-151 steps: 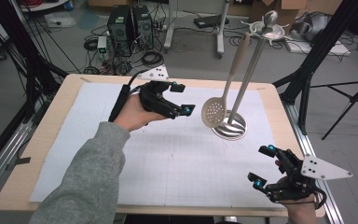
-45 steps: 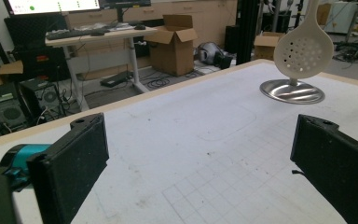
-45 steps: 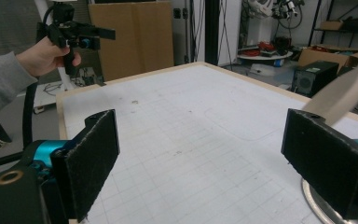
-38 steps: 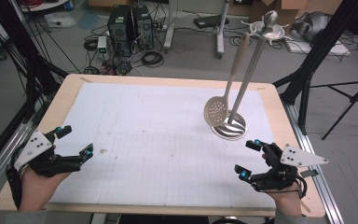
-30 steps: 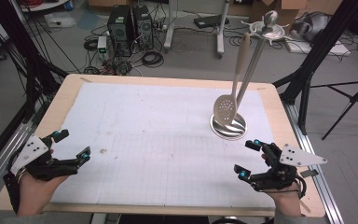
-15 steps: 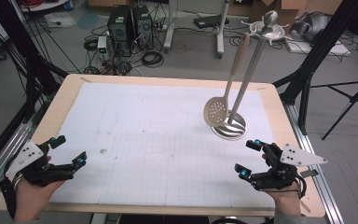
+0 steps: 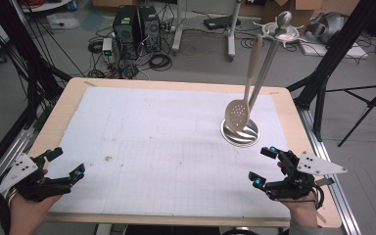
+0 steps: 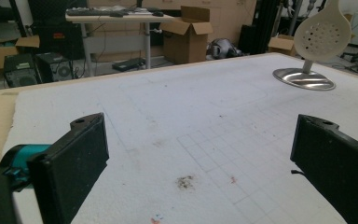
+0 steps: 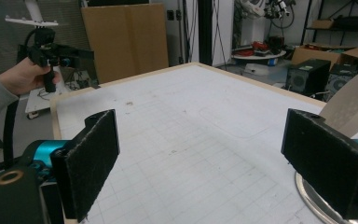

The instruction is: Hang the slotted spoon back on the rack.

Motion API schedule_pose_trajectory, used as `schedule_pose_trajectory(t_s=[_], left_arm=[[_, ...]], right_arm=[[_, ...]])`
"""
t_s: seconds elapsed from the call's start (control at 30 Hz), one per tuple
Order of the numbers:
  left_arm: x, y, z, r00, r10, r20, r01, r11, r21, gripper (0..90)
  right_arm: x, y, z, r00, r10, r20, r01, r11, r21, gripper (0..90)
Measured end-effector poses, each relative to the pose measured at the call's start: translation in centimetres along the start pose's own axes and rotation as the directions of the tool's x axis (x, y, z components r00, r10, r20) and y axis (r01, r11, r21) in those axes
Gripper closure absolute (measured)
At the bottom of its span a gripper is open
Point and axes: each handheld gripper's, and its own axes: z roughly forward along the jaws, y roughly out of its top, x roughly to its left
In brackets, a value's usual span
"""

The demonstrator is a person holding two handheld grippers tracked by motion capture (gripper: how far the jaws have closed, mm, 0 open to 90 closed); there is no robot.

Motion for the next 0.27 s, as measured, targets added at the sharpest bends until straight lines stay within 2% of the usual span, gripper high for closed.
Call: schedule_pose_trajectory(t_s=[0.13, 0.27], left_arm=[[0.13, -0.2, -0.42, 1.0, 0.0, -0.002, 0.0, 1.0, -0.003, 4.6], [0.18, -0.57, -0.94, 0.9998, -0.017, -0.003, 0.017, 0.9998, -0.01, 4.6]], right_arm=[[0.08, 0.03, 0.12, 1.0, -0.004, 0.001, 0.004, 1.0, 0.0, 10.2], [0.11, -0.06, 0.24, 1.0, 0.003, 0.007, -0.003, 1.0, 0.001, 10.2]])
